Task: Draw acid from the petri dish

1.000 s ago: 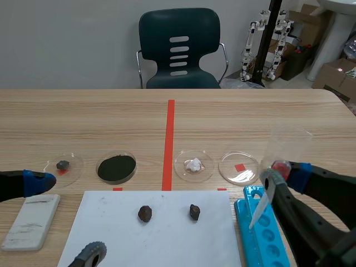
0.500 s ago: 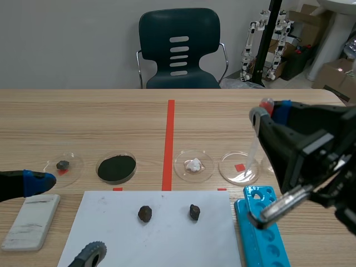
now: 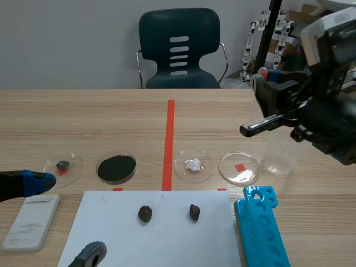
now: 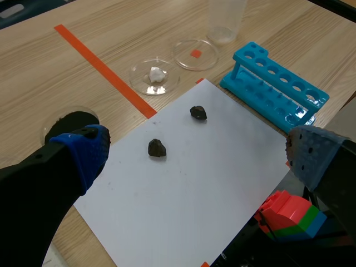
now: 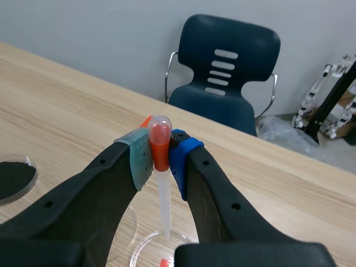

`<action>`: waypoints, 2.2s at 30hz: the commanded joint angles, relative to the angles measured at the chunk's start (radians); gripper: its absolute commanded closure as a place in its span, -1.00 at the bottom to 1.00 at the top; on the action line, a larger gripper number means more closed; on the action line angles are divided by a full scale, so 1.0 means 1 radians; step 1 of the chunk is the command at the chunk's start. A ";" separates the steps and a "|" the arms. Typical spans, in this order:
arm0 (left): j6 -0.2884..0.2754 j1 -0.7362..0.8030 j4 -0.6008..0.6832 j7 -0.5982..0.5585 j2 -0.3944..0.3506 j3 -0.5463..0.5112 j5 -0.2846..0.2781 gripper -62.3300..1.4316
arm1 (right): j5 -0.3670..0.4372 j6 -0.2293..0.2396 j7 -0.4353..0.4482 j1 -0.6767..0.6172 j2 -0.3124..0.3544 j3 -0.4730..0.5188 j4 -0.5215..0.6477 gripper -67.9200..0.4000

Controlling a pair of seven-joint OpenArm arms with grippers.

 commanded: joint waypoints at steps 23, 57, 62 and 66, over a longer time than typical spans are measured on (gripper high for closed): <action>0.000 0.007 0.011 -0.014 0.005 0.006 -0.010 -1.00 | -0.066 0.102 0.190 0.161 -0.106 0.003 -0.347 0.76; 0.000 0.007 0.011 -0.014 0.005 0.006 -0.010 -1.00 | -0.095 0.059 0.328 0.156 -0.122 -0.100 -0.459 0.76; 0.000 0.007 0.011 -0.014 0.005 0.006 -0.010 -1.00 | -0.130 0.059 0.375 0.152 -0.121 -0.099 -0.503 0.76; 0.000 0.007 0.011 -0.014 0.005 0.006 -0.010 -1.00 | -0.130 0.055 0.403 0.131 -0.115 -0.097 -0.506 0.76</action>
